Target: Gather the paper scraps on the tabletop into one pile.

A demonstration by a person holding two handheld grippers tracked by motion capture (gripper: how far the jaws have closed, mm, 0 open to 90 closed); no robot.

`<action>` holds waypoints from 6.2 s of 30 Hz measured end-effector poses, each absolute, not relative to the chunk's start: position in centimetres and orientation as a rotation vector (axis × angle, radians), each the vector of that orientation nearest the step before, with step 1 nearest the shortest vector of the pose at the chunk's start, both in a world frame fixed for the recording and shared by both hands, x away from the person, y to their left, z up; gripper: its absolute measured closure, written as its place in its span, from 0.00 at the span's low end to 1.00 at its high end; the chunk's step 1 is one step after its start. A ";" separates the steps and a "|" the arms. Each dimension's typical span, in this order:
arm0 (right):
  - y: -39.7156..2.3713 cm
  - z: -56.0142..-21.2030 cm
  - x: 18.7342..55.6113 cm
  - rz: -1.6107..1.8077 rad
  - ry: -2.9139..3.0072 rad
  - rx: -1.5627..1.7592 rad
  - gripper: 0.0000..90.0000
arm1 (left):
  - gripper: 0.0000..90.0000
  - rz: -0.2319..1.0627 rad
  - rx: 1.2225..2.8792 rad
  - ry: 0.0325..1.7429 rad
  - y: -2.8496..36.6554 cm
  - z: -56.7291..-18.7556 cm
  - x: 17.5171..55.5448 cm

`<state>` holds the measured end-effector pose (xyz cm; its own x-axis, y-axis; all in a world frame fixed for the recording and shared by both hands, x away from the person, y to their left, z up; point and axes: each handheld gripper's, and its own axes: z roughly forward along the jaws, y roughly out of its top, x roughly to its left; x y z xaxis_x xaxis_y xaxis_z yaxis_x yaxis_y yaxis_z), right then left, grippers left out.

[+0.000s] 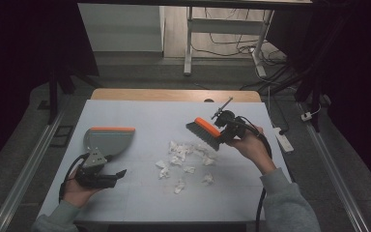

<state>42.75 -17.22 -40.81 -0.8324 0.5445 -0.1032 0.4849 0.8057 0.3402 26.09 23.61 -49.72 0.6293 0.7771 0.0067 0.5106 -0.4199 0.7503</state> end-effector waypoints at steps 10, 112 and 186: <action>-11.3 -41.1 37.9 0.532 2.964 0.598 0.77 | 0.29 0.463 2.115 1.001 23.4 -49.8 26.1; -19.4 -41.3 38.4 0.613 2.805 0.832 0.77 | 0.29 0.462 2.129 0.998 23.1 -50.1 26.4; -13.9 -40.7 38.2 0.542 2.919 0.378 0.77 | 0.29 0.465 2.143 0.988 23.0 -50.2 26.4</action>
